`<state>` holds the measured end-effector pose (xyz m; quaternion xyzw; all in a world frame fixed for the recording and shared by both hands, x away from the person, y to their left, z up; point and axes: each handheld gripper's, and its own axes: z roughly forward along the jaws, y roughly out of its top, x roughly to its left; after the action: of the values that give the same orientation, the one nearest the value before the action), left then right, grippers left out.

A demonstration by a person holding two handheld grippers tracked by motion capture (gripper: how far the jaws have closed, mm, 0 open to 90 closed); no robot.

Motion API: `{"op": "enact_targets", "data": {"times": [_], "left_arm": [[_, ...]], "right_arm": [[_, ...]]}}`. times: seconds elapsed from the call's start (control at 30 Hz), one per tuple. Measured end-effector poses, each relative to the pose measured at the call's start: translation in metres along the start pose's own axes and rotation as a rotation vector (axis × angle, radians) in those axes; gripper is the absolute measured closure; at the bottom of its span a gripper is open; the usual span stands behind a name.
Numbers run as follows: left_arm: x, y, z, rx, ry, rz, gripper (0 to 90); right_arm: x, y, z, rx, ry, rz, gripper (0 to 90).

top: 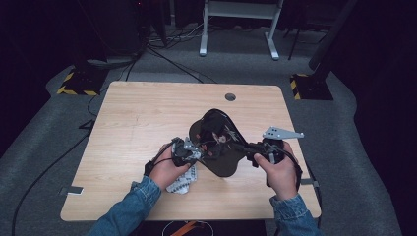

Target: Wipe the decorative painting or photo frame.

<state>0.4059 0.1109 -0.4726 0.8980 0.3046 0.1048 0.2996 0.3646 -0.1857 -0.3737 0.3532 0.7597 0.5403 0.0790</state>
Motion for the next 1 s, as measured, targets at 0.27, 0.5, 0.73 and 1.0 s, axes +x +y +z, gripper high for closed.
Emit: {"op": "enact_targets", "data": {"times": [0.27,0.5,0.73,1.0], "left_arm": [[0.002,-0.005,-0.043,-0.064,-0.003,-0.025,77.1],[-0.010,-0.016,-0.078,-0.067,-0.015,-0.014,77.3],[-0.022,-0.028,-0.086,-0.011,-0.059,0.023,77.2],[-0.035,-0.028,-0.061,-0.020,-0.157,0.106,75.7]], "right_arm": [[-0.001,0.001,0.000,-0.002,0.002,-0.013,79.3],[0.000,0.001,0.001,0.001,0.001,-0.012,79.3],[-0.001,0.000,0.000,-0.003,0.003,-0.009,79.2],[-0.001,0.000,0.001,-0.005,0.005,-0.009,79.2]]}}
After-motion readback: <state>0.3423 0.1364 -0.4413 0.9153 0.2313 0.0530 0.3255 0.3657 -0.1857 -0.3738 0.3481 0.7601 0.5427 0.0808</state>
